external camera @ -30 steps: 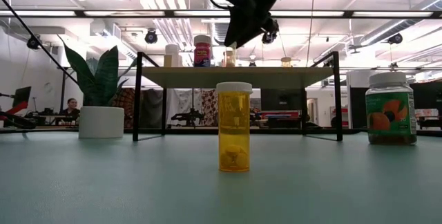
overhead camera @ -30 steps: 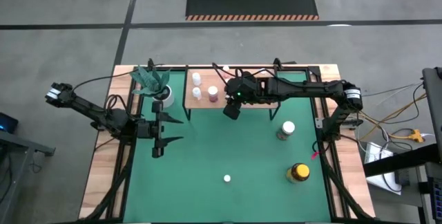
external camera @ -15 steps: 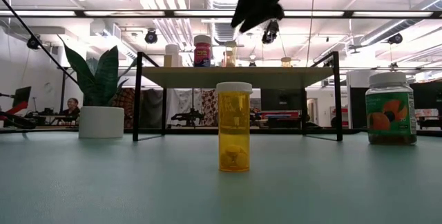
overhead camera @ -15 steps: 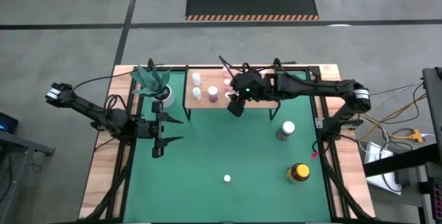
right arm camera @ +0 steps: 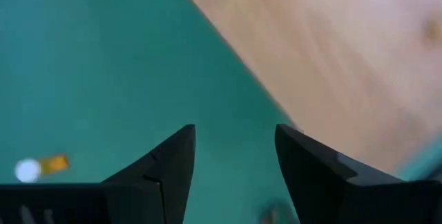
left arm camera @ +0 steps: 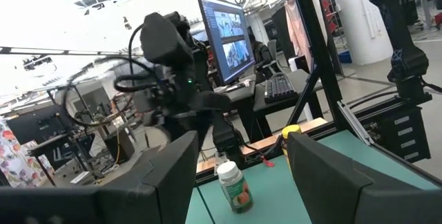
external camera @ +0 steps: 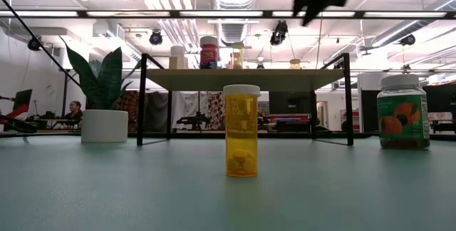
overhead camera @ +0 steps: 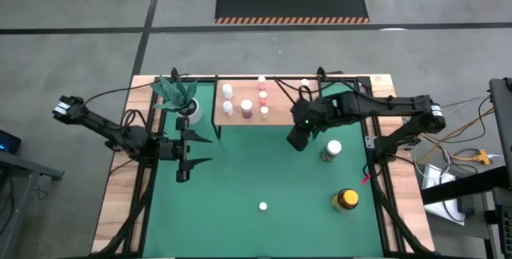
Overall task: Pick and place medicine bottles onto shelf by color
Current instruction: Put the green pill bottle on the shelf
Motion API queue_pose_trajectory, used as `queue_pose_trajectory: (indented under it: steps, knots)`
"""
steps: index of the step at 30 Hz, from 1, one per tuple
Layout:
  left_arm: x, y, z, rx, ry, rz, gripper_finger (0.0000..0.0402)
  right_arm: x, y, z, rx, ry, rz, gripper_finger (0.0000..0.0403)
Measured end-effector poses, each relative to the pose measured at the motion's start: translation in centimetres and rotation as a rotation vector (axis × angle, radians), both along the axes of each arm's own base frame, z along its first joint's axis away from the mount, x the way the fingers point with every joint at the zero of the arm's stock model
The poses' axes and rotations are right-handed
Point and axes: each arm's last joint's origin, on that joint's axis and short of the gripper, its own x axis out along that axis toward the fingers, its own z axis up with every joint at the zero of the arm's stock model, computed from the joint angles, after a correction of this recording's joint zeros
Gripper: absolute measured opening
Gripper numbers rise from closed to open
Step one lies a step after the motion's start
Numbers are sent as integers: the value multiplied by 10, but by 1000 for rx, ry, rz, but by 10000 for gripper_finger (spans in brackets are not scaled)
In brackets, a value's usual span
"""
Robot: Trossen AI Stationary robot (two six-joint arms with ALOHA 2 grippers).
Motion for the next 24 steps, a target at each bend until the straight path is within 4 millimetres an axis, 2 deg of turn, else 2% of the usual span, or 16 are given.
queue_pose_trajectory:
  steps: [5, 12, 24]
  knots:
    - [0, 0, 0, 0, 0, 0, 206, -16, 9, -10, 48, 174, -131, 214]
    - [0, 0, 0, 0, 0, 0, 206, -35, 16, -27, 56, 373, -263, 269]
    - [0, 0, -1, 2, 5, 0, 206, -73, 28, -65, 102, 488, -384, 328]
